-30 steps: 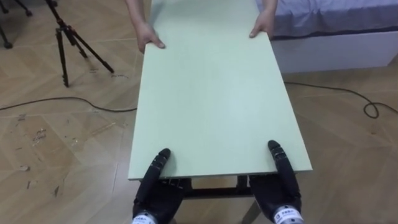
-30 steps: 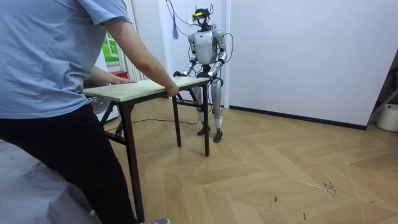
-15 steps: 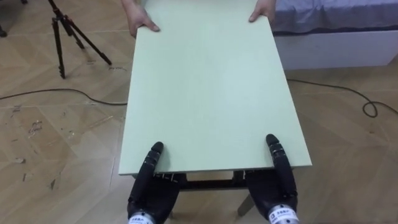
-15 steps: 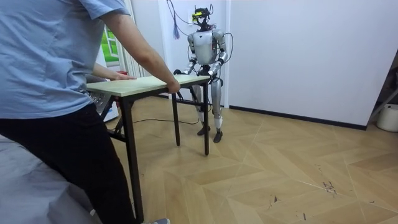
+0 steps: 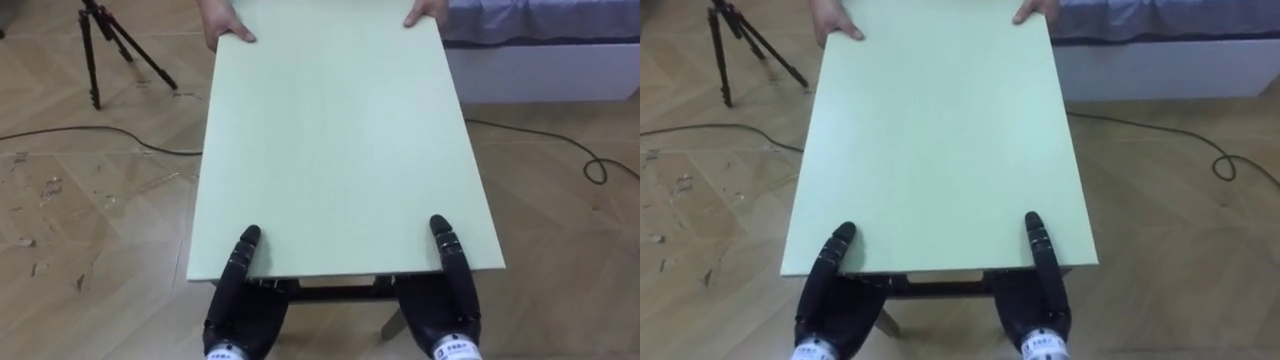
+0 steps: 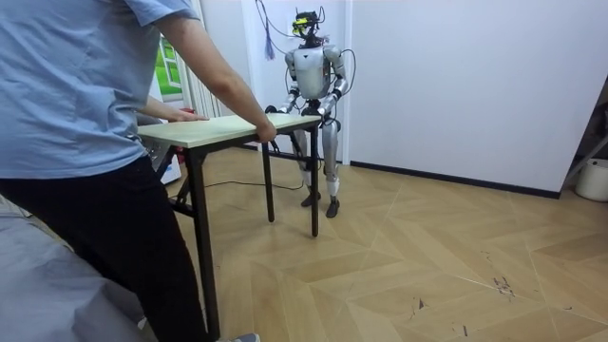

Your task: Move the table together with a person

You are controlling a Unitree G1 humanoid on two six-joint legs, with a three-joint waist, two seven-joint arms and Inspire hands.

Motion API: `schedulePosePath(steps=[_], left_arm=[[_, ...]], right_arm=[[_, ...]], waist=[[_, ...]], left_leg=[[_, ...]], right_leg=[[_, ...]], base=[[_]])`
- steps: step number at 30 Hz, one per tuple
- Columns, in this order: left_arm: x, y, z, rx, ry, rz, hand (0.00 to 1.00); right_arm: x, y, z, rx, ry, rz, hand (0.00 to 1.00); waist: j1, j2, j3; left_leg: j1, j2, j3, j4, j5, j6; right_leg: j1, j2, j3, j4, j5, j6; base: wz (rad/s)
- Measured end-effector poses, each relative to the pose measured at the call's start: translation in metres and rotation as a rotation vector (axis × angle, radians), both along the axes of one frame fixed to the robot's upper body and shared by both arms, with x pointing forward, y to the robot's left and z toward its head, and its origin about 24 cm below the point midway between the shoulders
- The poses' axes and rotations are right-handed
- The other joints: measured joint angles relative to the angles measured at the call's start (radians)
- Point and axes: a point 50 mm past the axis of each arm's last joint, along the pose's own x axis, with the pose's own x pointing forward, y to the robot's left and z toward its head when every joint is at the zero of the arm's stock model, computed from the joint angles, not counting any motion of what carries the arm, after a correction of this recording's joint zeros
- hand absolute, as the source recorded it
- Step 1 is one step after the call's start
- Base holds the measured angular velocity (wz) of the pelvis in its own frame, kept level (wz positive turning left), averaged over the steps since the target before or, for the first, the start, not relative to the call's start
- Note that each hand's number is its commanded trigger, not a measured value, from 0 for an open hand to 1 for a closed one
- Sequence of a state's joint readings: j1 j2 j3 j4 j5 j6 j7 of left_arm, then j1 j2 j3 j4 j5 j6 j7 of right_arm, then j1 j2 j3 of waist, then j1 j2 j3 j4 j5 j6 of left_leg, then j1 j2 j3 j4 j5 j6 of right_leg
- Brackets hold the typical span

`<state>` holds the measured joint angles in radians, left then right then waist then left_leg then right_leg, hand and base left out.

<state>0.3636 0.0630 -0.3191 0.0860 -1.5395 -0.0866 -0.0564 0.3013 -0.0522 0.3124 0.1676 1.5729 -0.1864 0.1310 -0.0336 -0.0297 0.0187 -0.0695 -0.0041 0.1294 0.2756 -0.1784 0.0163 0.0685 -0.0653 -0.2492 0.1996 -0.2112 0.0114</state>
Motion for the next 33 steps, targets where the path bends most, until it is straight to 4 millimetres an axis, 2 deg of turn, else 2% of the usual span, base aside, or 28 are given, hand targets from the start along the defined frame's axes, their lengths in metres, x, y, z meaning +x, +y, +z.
schedulePosePath(steps=[1, 2, 3, 4, 5, 6, 7, 8, 9, 10, 11, 12, 13, 14, 15, 17, 18, 19, 21, 22, 25, 27, 28, 29, 30, 31, 32, 33], left_arm=[[0.000, -0.001, 0.000, -0.001, 0.000, 0.001, 1.00], [-0.001, -0.002, 0.000, -0.002, 0.001, 0.000, 1.00], [-0.002, -0.002, 0.000, 0.004, -0.006, 0.001, 1.00], [-0.002, 0.000, 0.000, 0.006, -0.015, 0.012, 1.00], [-0.002, 0.002, 0.000, 0.007, -0.022, 0.022, 1.00], [-0.003, -0.001, -0.001, -0.001, -0.015, 0.009, 1.00], [-0.005, -0.002, -0.002, -0.005, -0.009, 0.007, 1.00], [-0.008, -0.003, -0.004, -0.009, 0.003, 0.015, 1.00], [-0.011, -0.002, -0.005, -0.012, 0.012, 0.019, 1.00], [-0.011, -0.002, -0.005, -0.012, 0.014, 0.021, 1.00], [-0.011, -0.002, -0.005, -0.017, 0.013, 0.024, 1.00], [-0.010, -0.002, -0.005, -0.020, 0.009, 0.023, 1.00], [-0.009, -0.002, -0.004, -0.020, 0.006, 0.019, 1.00], [-0.007, -0.002, -0.003, -0.020, -0.002, 0.017, 1.00], [-0.002, -0.005, 0.000, -0.021, -0.020, 0.004, 1.00], [0.003, -0.007, 0.002, -0.019, -0.036, -0.010, 1.00], [0.004, -0.007, 0.003, -0.017, -0.035, -0.012, 1.00], [0.004, -0.007, 0.003, -0.016, -0.034, -0.013, 1.00], [0.003, -0.008, 0.002, -0.020, -0.027, -0.012, 1.00], [0.002, -0.008, 0.002, -0.019, -0.025, -0.013, 1.00], [0.000, -0.005, 0.000, -0.004, -0.020, -0.020, 1.00], [-0.001, -0.004, 0.000, -0.009, -0.017, -0.018, 1.00], [-0.001, -0.003, 0.000, -0.010, -0.016, -0.017, 1.00], [-0.001, -0.002, -0.001, -0.012, -0.014, -0.012, 1.00], [-0.001, 0.000, 0.000, -0.007, -0.015, -0.016, 1.00], [-0.001, 0.000, -0.001, -0.005, -0.013, -0.022, 1.00], [-0.003, -0.002, -0.002, -0.002, -0.001, -0.035, 1.00], [-0.005, -0.003, -0.003, -0.003, 0.007, -0.039, 1.00]], right_arm=[[0.000, -0.001, 0.000, 0.001, 0.002, -0.001, 1.00], [-0.002, -0.001, -0.001, 0.002, 0.008, -0.002, 1.00], [-0.003, 0.002, -0.001, 0.008, 0.009, 0.004, 1.00], [-0.001, 0.004, 0.000, 0.009, 0.002, 0.014, 1.00], [0.000, 0.004, 0.002, -0.001, -0.009, 0.015, 1.00], [-0.002, 0.001, 0.001, -0.014, -0.008, 0.005, 1.00], [-0.003, -0.001, 0.000, -0.018, -0.004, 0.000, 1.00], [-0.005, -0.002, -0.001, -0.016, 0.008, 0.008, 1.00], [-0.006, -0.002, -0.001, -0.022, 0.010, 0.019, 1.00], [-0.006, -0.002, -0.001, -0.027, 0.010, 0.024, 1.00], [-0.005, -0.002, -0.001, -0.028, 0.006, 0.026, 1.00], [-0.005, -0.002, 0.000, -0.027, 0.002, 0.027, 1.00], [-0.005, -0.002, 0.000, -0.026, 0.001, 0.025, 1.00], [-0.003, -0.002, 0.002, -0.026, -0.008, 0.024, 1.00], [-0.002, -0.004, 0.005, -0.028, -0.022, 0.014, 1.00], [0.000, -0.007, 0.007, -0.027, -0.034, -0.002, 1.00], [0.000, -0.007, 0.006, -0.023, -0.032, -0.004, 1.00], [-0.001, -0.007, 0.006, -0.022, -0.031, -0.004, 1.00], [-0.003, -0.007, 0.005, -0.022, -0.029, -0.003, 1.00], [-0.004, -0.006, 0.004, -0.021, -0.027, -0.003, 1.00], [-0.008, -0.007, 0.002, -0.016, -0.023, -0.006, 1.00], [-0.008, -0.005, 0.002, -0.012, -0.023, 0.015, 1.00], [-0.008, -0.005, 0.002, -0.012, -0.023, 0.021, 1.00], [-0.007, -0.005, 0.003, -0.007, -0.023, 0.028, 1.00], [-0.008, -0.005, 0.002, -0.004, -0.021, 0.028, 1.00], [-0.009, -0.006, 0.001, -0.002, -0.012, 0.023, 1.00], [-0.016, -0.007, -0.002, 0.004, 0.008, 0.009, 1.00], [-0.020, -0.006, -0.003, 0.010, 0.022, 0.001, 1.00]], waist=[[0.002, 0.002, 0.0006], [0.007, 0.016, 0.0076], [0.015, 0.020, 0.0086], [0.016, 0.011, 0.0028], [0.002, 0.029, 0.0018], [-0.001, 0.042, 0.0017], [-0.003, 0.044, 0.0029], [0.006, 0.043, 0.0027], [0.011, 0.046, 0.0033], [0.011, 0.049, 0.0036], [-0.001, 0.055, 0.0037], [-0.020, 0.061, 0.0060], [-0.030, 0.063, 0.0076], [-0.048, 0.070, 0.0088], [-0.055, 0.078, 0.0123], [-0.060, 0.081, 0.0123], [-0.067, 0.081, 0.0126], [-0.070, 0.081, 0.0126], [-0.065, 0.085, 0.0118], [-0.062, 0.085, 0.0118], [-0.055, 0.081, 0.0097], [-0.039, 0.075, 0.0076], [-0.041, 0.074, 0.0070], [-0.044, 0.071, 0.0054], [-0.042, 0.064, 0.0040], [-0.045, 0.059, 0.0038], [-0.050, 0.040, -0.0011], [-0.053, 0.019, -0.0066]], left_leg=[[-0.006, 0.012, -0.008, 0.016, 0.000, 0.000], [-0.017, 0.034, -0.069, 0.054, 0.000, 0.000], [-0.051, 0.045, -0.139, 0.104, -0.001, -0.002], [-0.082, 0.046, -0.154, 0.136, -0.005, -0.009], [-0.131, 0.058, -0.153, 0.210, -0.032, -0.048], [-0.150, 0.085, -0.108, 0.264, -0.049, -0.069], [-0.151, 0.100, -0.086, 0.287, -0.055, -0.074], [-0.147, 0.123, -0.052, 0.337, -0.066, -0.082], [-0.143, 0.136, -0.050, 0.402, -0.086, -0.099], [-0.138, 0.141, -0.052, 0.428, -0.095, -0.108], [-0.120, 0.154, -0.054, 0.458, -0.110, -0.113], [-0.084, 0.170, -0.053, 0.440, -0.130, -0.112], [-0.059, 0.179, -0.050, 0.417, -0.144, -0.111], [-0.017, 0.189, -0.047, 0.345, -0.177, -0.114], [0.004, 0.188, -0.041, 0.262, -0.205, -0.113], [0.011, 0.172, -0.018, 0.166, -0.212, -0.104], [0.010, 0.150, -0.017, 0.130, -0.202, -0.078], [0.008, 0.141, -0.015, 0.119, -0.194, -0.064], [0.012, 0.101, 0.006, 0.085, -0.168, -0.028], [0.012, 0.092, 0.007, 0.080, -0.162, -0.023], [0.012, 0.042, 0.026, 0.059, -0.127, 0.007], [-0.004, 0.017, 0.060, 0.050, -0.102, 0.036], [-0.013, 0.009, 0.061, 0.047, -0.097, 0.043], [-0.031, -0.001, 0.073, 0.047, -0.081, 0.060], [-0.051, -0.003, 0.091, 0.052, -0.070, 0.077], [-0.054, -0.003, 0.105, 0.055, -0.066, 0.083], [-0.047, -0.005, 0.142, 0.053, -0.058, 0.091], [-0.047, -0.015, 0.155, 0.057, -0.052, 0.099]], right_leg=[[-0.013, 0.002, 0.000, 0.030, 0.000, 0.000], [-0.070, 0.020, 0.018, 0.113, -0.021, -0.007], [-0.118, 0.072, 0.102, 0.050, -0.015, -0.042], [-0.137, 0.081, 0.126, 0.004, 0.020, -0.061], [-0.170, 0.087, 0.099, 0.018, 0.090, -0.089], [-0.174, 0.096, 0.073, 0.042, 0.077, -0.103], [-0.174, 0.100, 0.063, 0.053, 0.074, -0.107], [-0.169, 0.104, 0.025, 0.061, 0.065, -0.121], [-0.165, 0.108, -0.004, 0.060, 0.059, -0.132], [-0.164, 0.112, -0.009, 0.058, 0.058, -0.133], [-0.167, 0.116, -0.033, 0.060, 0.060, -0.136], [-0.177, 0.118, -0.062, 0.071, 0.060, -0.136], [-0.187, 0.118, -0.073, 0.079, 0.060, -0.136], [-0.213, 0.117, -0.089, 0.095, 0.061, -0.135], [-0.245, 0.113, -0.101, 0.105, 0.069, -0.129], [-0.281, 0.097, -0.106, 0.112, 0.092, -0.118], [-0.292, 0.081, -0.105, 0.109, 0.107, -0.109], [-0.298, 0.072, -0.101, 0.109, 0.114, -0.104], [-0.317, 0.042, -0.074, 0.107, 0.141, -0.088], [-0.319, 0.035, -0.070, 0.105, 0.149, -0.085], [-0.337, -0.001, -0.048, 0.102, 0.193, -0.071], [-0.377, -0.024, -0.012, 0.107, 0.249, -0.058], [-0.387, -0.031, -0.002, 0.109, 0.264, -0.048], [-0.405, -0.041, 0.019, 0.106, 0.299, -0.016], [-0.428, -0.057, 0.052, 0.154, 0.300, 0.021], [-0.443, -0.077, 0.053, 0.240, 0.254, 0.036], [-0.454, -0.127, 0.052, 0.445, 0.161, 0.036], [-0.438, -0.172, 0.059, 0.622, 0.100, 0.052]], base=[[0.00], [-0.20], [-0.23], [0.05], [0.34], [0.35], [0.00], [-0.27], [-0.27], [-0.06], [0.32], [0.47], [0.51], [0.37], [0.25], [0.14], [0.10], [0.00], [-0.16], [-0.14], [-0.13], [-0.36], [-0.15], [0.03], [0.17], [0.41], [0.56], [0.47]])
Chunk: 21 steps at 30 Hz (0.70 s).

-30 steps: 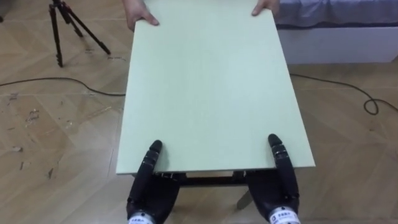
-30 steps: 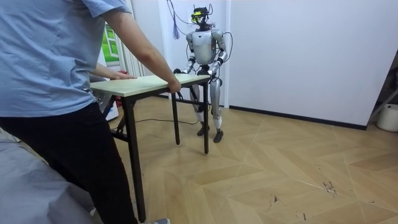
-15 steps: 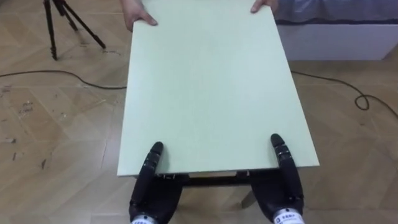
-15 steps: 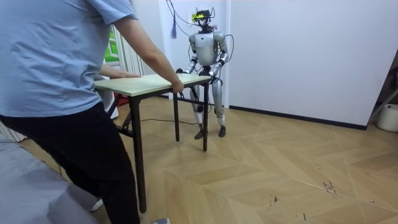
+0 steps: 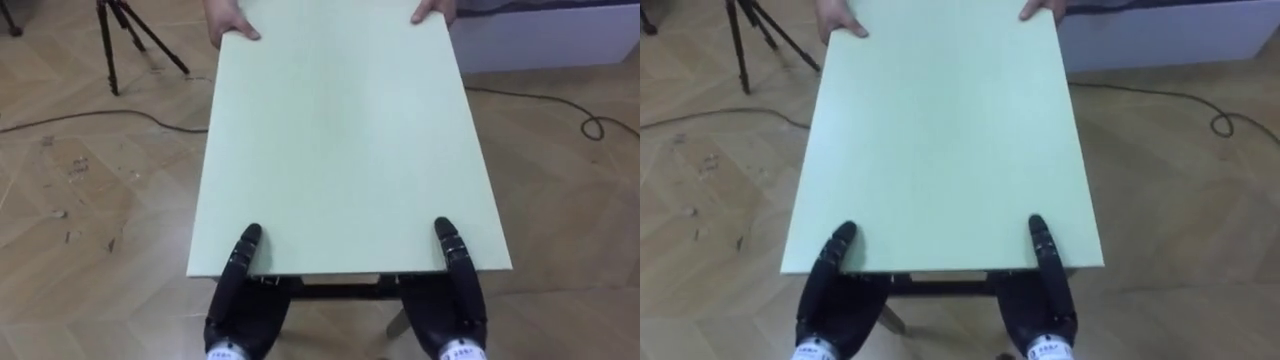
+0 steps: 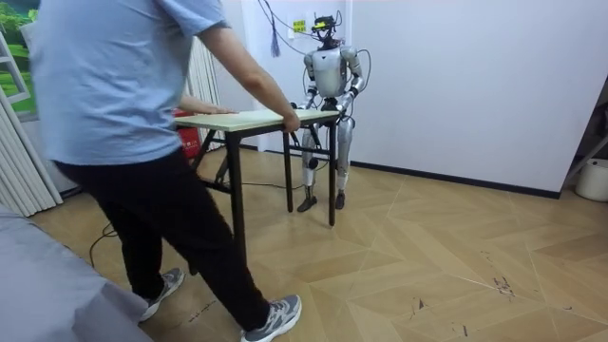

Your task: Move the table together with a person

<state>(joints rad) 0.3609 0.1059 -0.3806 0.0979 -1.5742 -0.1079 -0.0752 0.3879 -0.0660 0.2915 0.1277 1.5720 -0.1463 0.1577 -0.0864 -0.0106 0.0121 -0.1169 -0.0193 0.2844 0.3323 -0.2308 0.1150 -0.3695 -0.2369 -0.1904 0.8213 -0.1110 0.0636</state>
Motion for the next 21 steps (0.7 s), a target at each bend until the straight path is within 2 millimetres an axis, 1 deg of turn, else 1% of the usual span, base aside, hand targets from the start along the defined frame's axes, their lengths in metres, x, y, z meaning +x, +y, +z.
schedulePosePath(steps=[1, 2, 3, 4, 5, 6, 7, 8, 9, 10, 11, 12, 13, 14, 15, 16, 17, 18, 19, 20, 21], left_arm=[[-0.001, 0.000, -0.001, 0.002, 0.004, 0.001, 1.00], [-0.003, 0.002, -0.001, 0.006, 0.008, 0.000, 1.00], [-0.002, 0.000, -0.001, 0.001, 0.005, -0.005, 1.00], [-0.002, -0.001, 0.000, -0.003, 0.002, -0.004, 1.00], [0.000, 0.000, 0.001, -0.007, -0.005, 0.003, 1.00], [0.001, 0.001, 0.004, -0.012, -0.015, 0.012, 1.00], [0.002, 0.002, 0.006, -0.014, -0.024, 0.017, 1.00], [0.005, 0.004, 0.008, -0.014, -0.040, 0.024, 1.00], [0.006, 0.006, 0.010, -0.001, -0.050, 0.029, 1.00], [0.007, 0.006, 0.011, 0.002, -0.054, 0.031, 1.00], [0.007, 0.008, 0.013, 0.008, -0.066, 0.036, 1.00], [0.008, 0.010, 0.015, 0.014, -0.075, 0.042, 1.00], [0.009, 0.010, 0.015, 0.015, -0.077, 0.045, 1.00], [0.008, 0.012, 0.017, 0.020, -0.088, 0.047, 1.00], [0.006, 0.014, 0.018, 0.037, -0.091, 0.053, 1.00], [0.005, 0.014, 0.018, 0.042, -0.089, 0.050, 1.00], [0.005, 0.017, 0.017, 0.052, -0.089, 0.050, 1.00], [0.005, 0.019, 0.017, 0.062, -0.089, 0.049, 1.00], [0.005, 0.019, 0.017, 0.064, -0.088, 0.047, 1.00], [0.004, 0.019, 0.017, 0.066, -0.085, 0.046, 1.00], [0.003, 0.019, 0.016, 0.067, -0.082, 0.045, 1.00]], right_arm=[[-0.001, 0.000, -0.001, 0.001, 0.004, 0.001, 1.00], [-0.002, 0.000, -0.001, 0.001, 0.008, 0.003, 1.00], [-0.001, -0.001, 0.000, -0.006, 0.005, 0.002, 1.00], [0.000, -0.002, 0.000, -0.008, 0.002, 0.005, 1.00], [0.003, -0.001, 0.002, -0.011, -0.010, 0.011, 1.00], [0.008, 0.000, 0.004, -0.014, -0.026, 0.023, 1.00], [0.011, 0.001, 0.006, -0.014, -0.036, 0.031, 1.00], [0.016, 0.002, 0.009, -0.014, -0.055, 0.041, 1.00], [0.018, 0.003, 0.010, -0.013, -0.063, 0.045, 1.00], [0.019, 0.005, 0.010, -0.011, -0.064, 0.049, 1.00], [0.021, 0.007, 0.011, -0.007, -0.073, 0.052, 1.00], [0.023, 0.009, 0.012, -0.001, -0.078, 0.057, 1.00], [0.023, 0.010, 0.012, 0.003, -0.078, 0.057, 1.00], [0.023, 0.012, 0.011, 0.016, -0.074, 0.052, 1.00], [0.023, 0.013, 0.010, 0.027, -0.066, 0.053, 1.00], [0.022, 0.015, 0.009, 0.028, -0.064, 0.060, 1.00], [0.022, 0.019, 0.009, 0.032, -0.060, 0.070, 1.00], [0.022, 0.019, 0.008, 0.034, -0.055, 0.067, 1.00], [0.022, 0.019, 0.007, 0.034, -0.053, 0.067, 1.00], [0.021, 0.019, 0.006, 0.034, -0.048, 0.066, 1.00], [0.020, 0.019, 0.005, 0.038, -0.045, 0.063, 1.00]], waist=[[0.003, -0.006, -0.0017], [0.019, -0.011, -0.0011], [0.041, -0.010, -0.0007], [0.050, -0.011, -0.0009], [0.065, -0.017, 0.0009], [0.075, -0.024, 0.0045], [0.084, -0.029, 0.0059], [0.091, -0.035, 0.0094], [0.096, -0.042, 0.0095], [0.099, -0.045, 0.0087], [0.110, -0.055, 0.0095], [0.117, -0.067, 0.0086], [0.121, -0.074, 0.0081], [0.127, -0.078, 0.0101], [0.132, -0.078, 0.0102], [0.132, -0.078, 0.0102], [0.133, -0.079, 0.0104], [0.129, -0.078, 0.0103], [0.127, -0.077, 0.0100], [0.121, -0.076, 0.0096], [0.127, -0.075, 0.0089]], left_leg=[[0.000, -0.003, 0.000, 0.008, 0.001, 0.002], [-0.009, -0.009, 0.005, 0.022, 0.004, 0.007], [-0.030, -0.011, 0.016, 0.038, 0.006, 0.012], [-0.041, -0.011, 0.024, 0.044, 0.009, 0.015], [-0.061, -0.015, 0.038, 0.048, 0.019, 0.017], [-0.092, -0.018, 0.044, 0.054, 0.033, 0.015], [-0.114, -0.017, 0.046, 0.062, 0.040, 0.014], [-0.156, -0.010, 0.053, 0.085, 0.055, 0.011], [-0.185, -0.003, 0.056, 0.085, 0.077, 0.008], [-0.197, 0.004, 0.062, 0.085, 0.085, 0.006], [-0.223, 0.016, 0.068, 0.085, 0.104, 0.001], [-0.246, 0.029, 0.069, 0.084, 0.125, -0.003], [-0.253, 0.035, 0.070, 0.081, 0.135, -0.006], [-0.267, 0.051, 0.068, 0.080, 0.153, -0.012], [-0.278, 0.062, 0.064, 0.074, 0.173, -0.018], [-0.282, 0.068, 0.061, 0.070, 0.183, -0.021], [-0.295, 0.082, 0.054, 0.063, 0.206, -0.026], [-0.305, 0.096, 0.040, 0.048, 0.233, -0.032], [-0.307, 0.101, 0.033, 0.035, 0.247, -0.034], [-0.307, 0.114, 0.023, 0.007, 0.275, -0.043], [-0.306, 0.132, 0.014, -0.021, 0.307, -0.049]], right_leg=[[0.021, -0.014, 0.006, 0.063, -0.018, 0.009], [0.077, -0.032, 0.025, 0.142, -0.036, 0.018], [0.137, -0.040, 0.041, 0.171, -0.038, 0.018], [0.175, -0.038, 0.055, 0.166, -0.041, 0.023], [0.243, -0.036, 0.069, 0.124, -0.048, 0.030], [0.309, -0.027, 0.076, 0.038, -0.054, 0.033], [0.330, -0.020, 0.079, -0.014, -0.077, 0.033], [0.354, -0.005, 0.076, -0.116, -0.157, 0.046], [0.374, 0.014, 0.078, -0.200, -0.203, 0.047], [0.379, 0.022, 0.084, -0.237, -0.218, 0.045], [0.384, 0.041, 0.108, -0.300, -0.245, 0.040], [0.393, 0.057, 0.113, -0.360, -0.262, 0.038], [0.395, 0.064, 0.114, -0.383, -0.267, 0.037], [0.399, 0.083, 0.113, -0.422, -0.269, 0.034], [0.400, 0.102, 0.104, -0.449, -0.270, 0.032], [0.399, 0.109, 0.096, -0.459, -0.273, 0.025], [0.392, 0.126, 0.077, -0.471, -0.277, 0.009], [0.386, 0.147, 0.060, -0.484, -0.272, -0.017], [0.385, 0.157, 0.050, -0.490, -0.267, -0.026], [0.377, 0.180, 0.041, -0.494, -0.255, -0.042], [0.364, 0.204, 0.038, -0.494, -0.241, -0.056]], base=[[0.15], [-0.13], [-0.23], [-0.28], [-0.32], [-0.30], [-0.24], [-0.12], [-0.08], [-0.10], [-0.12], [-0.14], [-0.10], [-0.08], [-0.06], [0.00], [0.00], [0.08], [0.16], [0.09], [0.00]])
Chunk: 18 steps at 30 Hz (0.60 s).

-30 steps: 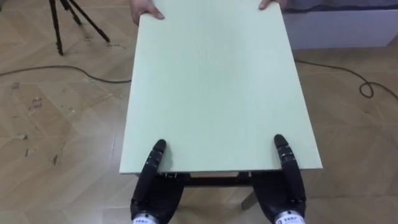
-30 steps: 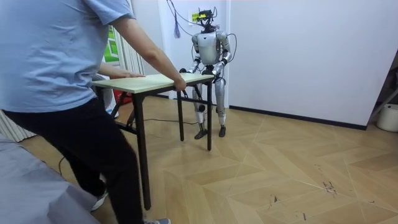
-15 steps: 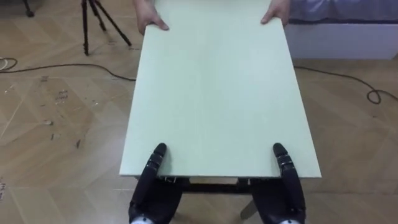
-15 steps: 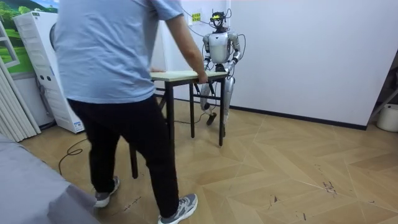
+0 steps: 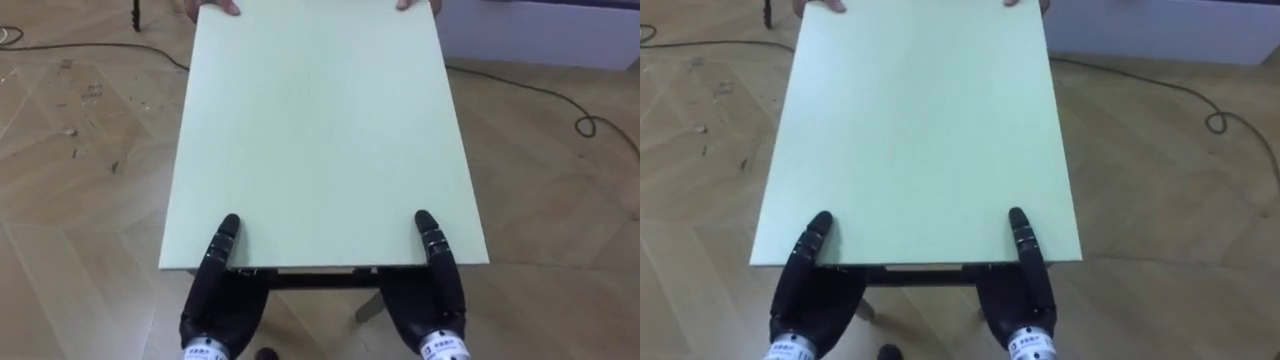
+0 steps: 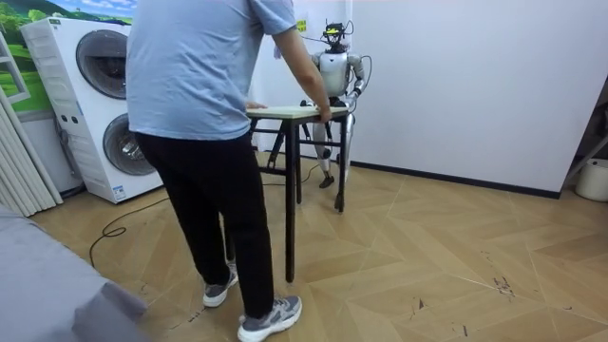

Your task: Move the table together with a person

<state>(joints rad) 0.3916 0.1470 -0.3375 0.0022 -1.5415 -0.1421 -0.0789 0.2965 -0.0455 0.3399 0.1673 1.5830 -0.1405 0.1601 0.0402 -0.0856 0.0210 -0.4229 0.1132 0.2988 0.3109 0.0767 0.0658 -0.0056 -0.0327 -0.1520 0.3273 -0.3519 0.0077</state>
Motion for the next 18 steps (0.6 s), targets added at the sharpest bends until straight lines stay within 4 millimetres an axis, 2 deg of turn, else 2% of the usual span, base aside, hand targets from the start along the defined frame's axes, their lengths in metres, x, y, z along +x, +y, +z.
schedulePosePath(steps=[1, 2, 3, 4, 5, 6, 7, 8, 9, 10, 11, 12, 13, 14, 16, 17, 18], left_arm=[[0.000, 0.000, 0.000, 0.002, 0.001, -0.001, 1.00], [-0.001, 0.001, 0.000, 0.006, 0.003, -0.004, 1.00], [-0.001, 0.000, 0.000, 0.002, 0.003, -0.006, 1.00], [-0.001, -0.001, 0.000, -0.001, 0.002, -0.005, 1.00], [0.000, -0.001, 0.000, -0.001, 0.001, -0.005, 1.00], [-0.003, 0.000, -0.003, -0.009, 0.017, 0.005, 1.00], [-0.005, 0.000, -0.005, -0.018, 0.026, 0.010, 1.00], [-0.011, -0.002, -0.008, -0.046, 0.044, 0.026, 1.00], [-0.017, -0.003, -0.011, -0.066, 0.059, 0.050, 1.00], [-0.020, -0.003, -0.012, -0.068, 0.065, 0.055, 1.00], [-0.024, -0.002, -0.013, -0.068, 0.076, 0.060, 1.00], [-0.024, -0.001, -0.013, -0.067, 0.077, 0.057, 1.00], [-0.023, -0.001, -0.013, -0.066, 0.075, 0.057, 1.00], [-0.022, -0.001, -0.012, -0.068, 0.071, 0.055, 1.00], [-0.018, -0.003, -0.011, -0.076, 0.062, 0.042, 1.00], [-0.017, -0.004, -0.011, -0.081, 0.060, 0.035, 1.00], [-0.016, -0.005, -0.010, -0.083, 0.062, 0.029, 1.00]], right_arm=[[0.000, 0.000, 0.000, 0.000, 0.001, 0.001, 1.00], [-0.001, 0.000, -0.001, 0.001, 0.003, 0.001, 1.00], [-0.001, 0.000, -0.001, 0.002, 0.005, -0.002, 1.00], [-0.001, 0.000, -0.001, 0.002, 0.006, -0.002, 1.00], [-0.001, -0.001, -0.002, 0.002, 0.005, -0.006, 1.00], [-0.003, -0.002, -0.004, -0.003, 0.014, -0.003, 1.00], [-0.003, -0.003, -0.004, -0.008, 0.017, 0.000, 1.00], [-0.003, -0.004, -0.004, -0.026, 0.016, 0.015, 1.00], [-0.004, -0.004, -0.005, -0.045, 0.017, 0.039, 1.00], [-0.004, -0.004, -0.005, -0.049, 0.018, 0.048, 1.00], [-0.005, -0.003, -0.005, -0.052, 0.020, 0.060, 1.00], [-0.005, -0.003, -0.005, -0.053, 0.019, 0.060, 1.00], [-0.005, -0.003, -0.005, -0.051, 0.017, 0.059, 1.00], [-0.004, -0.003, -0.004, -0.053, 0.012, 0.058, 1.00], [-0.003, -0.007, -0.001, -0.064, -0.003, 0.052, 1.00], [-0.003, -0.010, 0.000, -0.074, -0.004, 0.053, 1.00], [-0.004, -0.012, 0.001, -0.079, -0.008, 0.048, 1.00]], waist=[[0.002, 0.002, -0.0009], [0.009, 0.009, -0.0008], [0.017, 0.017, -0.0021], [0.017, 0.020, -0.0034], [0.018, 0.023, -0.0024], [0.031, 0.018, 0.0012], [0.049, 0.020, 0.0015], [0.069, 0.035, 0.0041], [0.070, 0.054, 0.0027], [0.065, 0.062, 0.0028], [0.046, 0.078, 0.0043], [0.023, 0.088, 0.0096], [0.000, 0.096, 0.0089], [-0.010, 0.102, 0.0119], [-0.034, 0.125, 0.0178], [-0.038, 0.127, 0.0189], [-0.053, 0.126, 0.0178]], left_leg=[[0.001, 0.008, -0.002, -0.018, 0.019, -0.003], [0.007, 0.023, -0.009, -0.061, 0.066, -0.013], [0.018, 0.036, -0.022, -0.121, 0.117, -0.050], [0.023, 0.038, -0.036, -0.156, 0.147, -0.095], [0.024, 0.044, -0.058, -0.166, 0.174, -0.165], [0.022, 0.050, -0.059, -0.047, 0.100, -0.118], [0.022, 0.054, -0.060, 0.029, 0.040, -0.094], [0.022, 0.066, -0.060, 0.196, -0.078, -0.087], [0.030, 0.071, -0.071, 0.348, -0.173, -0.087], [0.036, 0.069, -0.083, 0.406, -0.205, -0.088], [0.056, 0.067, -0.118, 0.506, -0.259, -0.089], [0.085, 0.068, -0.141, 0.572, -0.293, -0.091], [0.126, 0.078, -0.146, 0.600, -0.323, -0.095], [0.154, 0.083, -0.148, 0.601, -0.339, -0.098], [0.223, 0.086, -0.174, 0.536, -0.388, -0.118], [0.244, 0.062, -0.168, 0.440, -0.415, -0.122], [0.273, 0.026, -0.190, 0.337, -0.415, -0.123]], right_leg=[[-0.008, 0.011, -0.002, 0.001, 0.007, -0.008], [-0.022, 0.035, -0.004, 0.001, 0.023, -0.022], [-0.039, 0.059, -0.018, -0.005, 0.043, -0.037], [-0.048, 0.067, -0.024, -0.010, 0.054, -0.047], [-0.065, 0.064, -0.045, -0.016, 0.071, -0.066], [-0.068, 0.046, -0.065, -0.015, 0.081, -0.078], [-0.068, 0.031, -0.083, -0.014, 0.086, -0.077], [-0.065, 0.006, -0.129, -0.016, 0.099, -0.070], [-0.063, -0.007, -0.169, -0.018, 0.113, -0.063], [-0.063, -0.008, -0.183, -0.018, 0.117, -0.062], [-0.063, -0.008, -0.220, -0.014, 0.125, -0.058], [-0.068, -0.003, -0.247, 0.000, 0.122, -0.065], [-0.082, -0.002, -0.268, 0.013, 0.120, -0.067], [-0.088, -0.002, -0.277, 0.020, 0.120, -0.068], [-0.107, -0.005, -0.298, 0.048, 0.121, -0.064], [-0.128, -0.013, -0.292, 0.068, 0.127, -0.057], [-0.148, -0.020, -0.265, 0.066, 0.148, -0.062]], base=[[-0.10], [-0.16], [-0.14], [-0.05], [-0.20], [-0.43], [-0.92], [-0.97], [-0.80], [-0.29], [0.21], [0.48], [0.51], [0.49], [0.33], [0.28], [0.39]])
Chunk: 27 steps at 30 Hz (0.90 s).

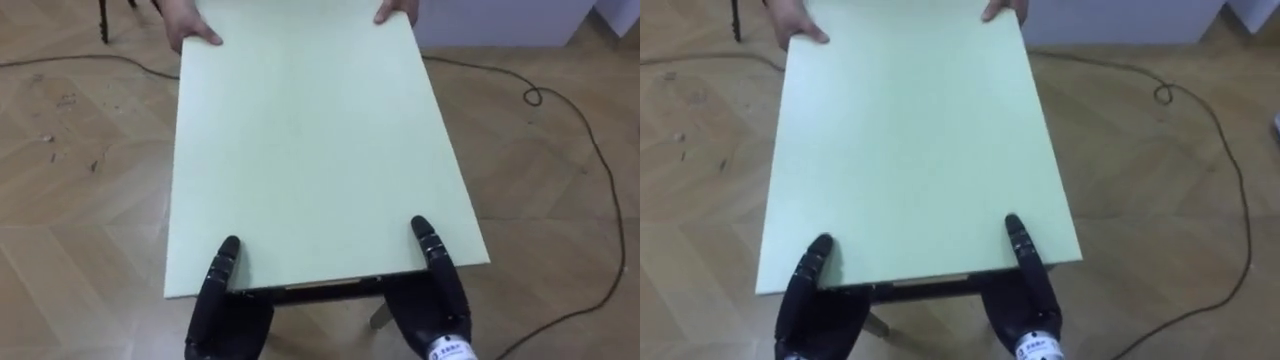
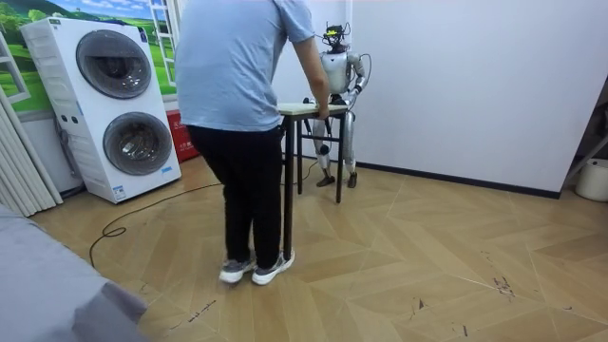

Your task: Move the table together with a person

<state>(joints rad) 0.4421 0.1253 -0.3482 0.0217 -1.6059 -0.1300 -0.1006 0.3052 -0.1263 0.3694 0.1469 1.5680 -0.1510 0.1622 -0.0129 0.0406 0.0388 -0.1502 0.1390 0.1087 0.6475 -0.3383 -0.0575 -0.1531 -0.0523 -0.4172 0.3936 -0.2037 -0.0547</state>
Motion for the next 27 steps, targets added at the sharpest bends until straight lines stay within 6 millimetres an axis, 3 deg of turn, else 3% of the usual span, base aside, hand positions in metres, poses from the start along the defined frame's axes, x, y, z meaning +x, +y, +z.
schedulePosePath(steps=[1, 2, 3, 5, 9, 13, 19, 24, 25, 27], left_arm=[[0.000, -0.002, 0.000, -0.004, 0.000, -0.004, 1.00], [0.002, -0.003, 0.001, -0.007, -0.005, -0.018, 1.00], [0.006, -0.004, 0.003, -0.007, -0.017, -0.026, 1.00], [0.010, -0.004, 0.004, -0.004, -0.020, -0.033, 1.00], [0.009, -0.011, 0.001, -0.009, -0.006, -0.038, 1.00], [0.008, -0.013, -0.004, -0.009, 0.017, -0.048, 1.00], [0.005, -0.013, -0.007, -0.009, 0.035, -0.059, 1.00], [0.004, -0.013, -0.008, -0.004, 0.053, -0.066, 1.00], [0.004, -0.014, -0.008, -0.005, 0.056, -0.067, 1.00], [0.002, -0.013, -0.009, 0.000, 0.069, -0.073, 1.00]], right_arm=[[-0.001, -0.002, 0.001, -0.006, -0.004, -0.003, 1.00], [-0.002, -0.005, 0.002, -0.011, -0.009, -0.015, 1.00], [-0.001, -0.005, 0.004, -0.006, -0.015, -0.024, 1.00], [-0.001, -0.005, 0.004, 0.003, -0.016, -0.032, 1.00], [0.000, -0.010, 0.004, -0.012, -0.013, -0.039, 1.00], [-0.003, -0.013, -0.001, -0.015, 0.013, -0.042, 1.00], [-0.008, -0.016, -0.004, -0.015, 0.034, -0.039, 1.00], [-0.014, -0.017, -0.007, -0.015, 0.061, -0.047, 1.00], [-0.015, -0.016, -0.008, -0.013, 0.065, -0.050, 1.00], [-0.019, -0.015, -0.009, -0.008, 0.077, -0.055, 1.00]], waist=[[-0.015, 0.007, -0.0015], [-0.036, 0.014, -0.0028], [-0.043, 0.020, -0.0014], [-0.033, 0.023, -0.0010], [-0.042, 0.050, -0.0043], [-0.042, 0.051, -0.0044], [-0.073, 0.021, -0.0083], [-0.077, -0.025, -0.0087], [-0.077, -0.029, -0.0086], [-0.063, -0.036, -0.0096]], left_leg=[[0.013, -0.016, -0.009, -0.059, 0.000, 0.000], [0.043, -0.033, -0.008, -0.162, 0.000, 0.000], [0.053, -0.033, 0.005, -0.216, -0.004, 0.007], [0.047, -0.033, 0.000, -0.235, -0.003, 0.020], [0.039, -0.060, -0.002, -0.272, 0.014, 0.039], [0.033, -0.070, 0.008, -0.270, 0.029, 0.049], [0.014, -0.114, 0.049, -0.276, 0.066, 0.088], [0.013, -0.151, 0.061, -0.288, 0.091, 0.136], [0.013, -0.152, 0.063, -0.288, 0.093, 0.140], [0.018, -0.149, 0.076, -0.292, 0.100, 0.145]], right_leg=[[-0.008, -0.001, 0.019, -0.008, 0.015, -0.006], [-0.018, -0.003, 0.051, -0.027, 0.033, 0.003], [-0.034, -0.010, 0.056, -0.031, 0.040, 0.015], [-0.058, -0.012, 0.058, -0.012, 0.043, 0.018], [-0.076, -0.039, 0.054, -0.011, 0.050, 0.021], [-0.076, -0.053, 0.055, -0.014, 0.068, 0.022], [-0.097, -0.099, 0.060, -0.007, 0.108, 0.045], [-0.109, -0.143, 0.103, 0.012, 0.140, 0.075], [-0.111, -0.145, 0.116, 0.035, 0.132, 0.082], [-0.098, -0.166, 0.150, 0.186, 0.053, 0.112]], base=[[0.64], [0.67], [0.52], [0.13], [0.08], [0.01], [0.08], [0.02], [0.13], [-0.05]])
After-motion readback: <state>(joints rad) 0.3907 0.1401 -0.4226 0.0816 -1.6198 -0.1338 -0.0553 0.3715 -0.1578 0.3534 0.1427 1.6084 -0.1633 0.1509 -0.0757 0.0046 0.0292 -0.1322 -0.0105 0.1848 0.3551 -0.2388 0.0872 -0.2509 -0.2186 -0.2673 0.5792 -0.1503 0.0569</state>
